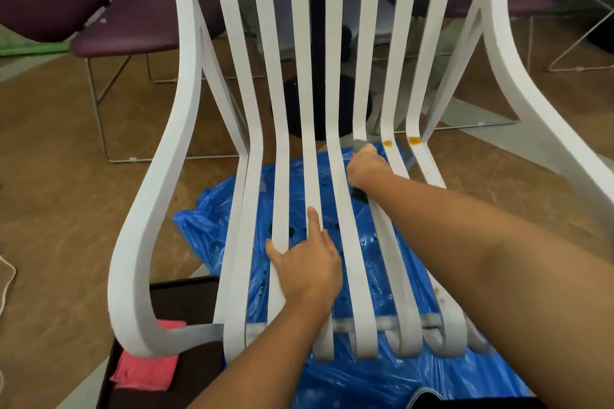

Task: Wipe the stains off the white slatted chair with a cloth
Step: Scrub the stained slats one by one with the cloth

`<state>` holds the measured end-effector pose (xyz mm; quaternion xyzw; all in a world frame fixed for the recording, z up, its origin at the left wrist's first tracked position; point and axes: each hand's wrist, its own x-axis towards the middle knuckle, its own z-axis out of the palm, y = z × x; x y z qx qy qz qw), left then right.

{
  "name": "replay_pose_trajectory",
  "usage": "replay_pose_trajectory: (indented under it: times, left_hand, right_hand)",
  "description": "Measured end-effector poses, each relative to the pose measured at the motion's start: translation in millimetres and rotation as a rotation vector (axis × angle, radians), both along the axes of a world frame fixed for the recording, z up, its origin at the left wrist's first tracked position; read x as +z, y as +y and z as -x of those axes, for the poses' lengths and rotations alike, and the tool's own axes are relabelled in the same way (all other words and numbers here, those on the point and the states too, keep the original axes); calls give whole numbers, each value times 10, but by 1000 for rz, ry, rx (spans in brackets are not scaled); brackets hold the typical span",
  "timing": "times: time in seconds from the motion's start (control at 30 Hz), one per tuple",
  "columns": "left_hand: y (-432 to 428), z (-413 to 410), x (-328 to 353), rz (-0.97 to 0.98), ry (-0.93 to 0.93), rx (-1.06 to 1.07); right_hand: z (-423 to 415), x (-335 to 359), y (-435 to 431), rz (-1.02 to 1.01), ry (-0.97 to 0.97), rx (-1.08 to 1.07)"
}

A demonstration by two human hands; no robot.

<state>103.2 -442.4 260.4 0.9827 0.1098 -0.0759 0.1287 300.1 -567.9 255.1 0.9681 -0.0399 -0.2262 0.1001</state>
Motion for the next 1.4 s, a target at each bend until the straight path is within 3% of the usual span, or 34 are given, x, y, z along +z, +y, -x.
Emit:
replay_pose_trajectory:
  times: [0.4,0.53,0.63,0.73,0.83,0.97,1.1,1.17,1.3,1.4]
  left_hand:
    - [-4,-46,-28,28,9,23]
    - [0,-35,-23,47,11,17]
    - [2,-27,-20,47,7,15]
    - [11,-14,-5,51,2,15]
    - [3,-15,25,51,1,19]
    - [-5,3,35,52,0,25]
    - [-10,17,37,45,8,23]
    - [-14,23,40,42,10,21]
    - [-24,26,47,29,10,16]
    - [-27,6,43,29,0,8]
  right_hand:
    - [-309,69,-7,-151,-115,42]
    - [-5,51,-19,-378,-200,-166]
    - [338,30,-8,-559,-254,-453]
    - [747,-46,-31,-665,-299,-502]
    - [1223,-31,-49,-639,-323,-425]
    - [1816,-4,-19,-414,-287,-356]
    - [2400,-2,4,-440,-363,-435]
    - [2688,-38,16,-518,-447,-522]
    - [3293,-270,154,-894,-757,-723]
    - [3499,-539,176,-1049,-846,-740]
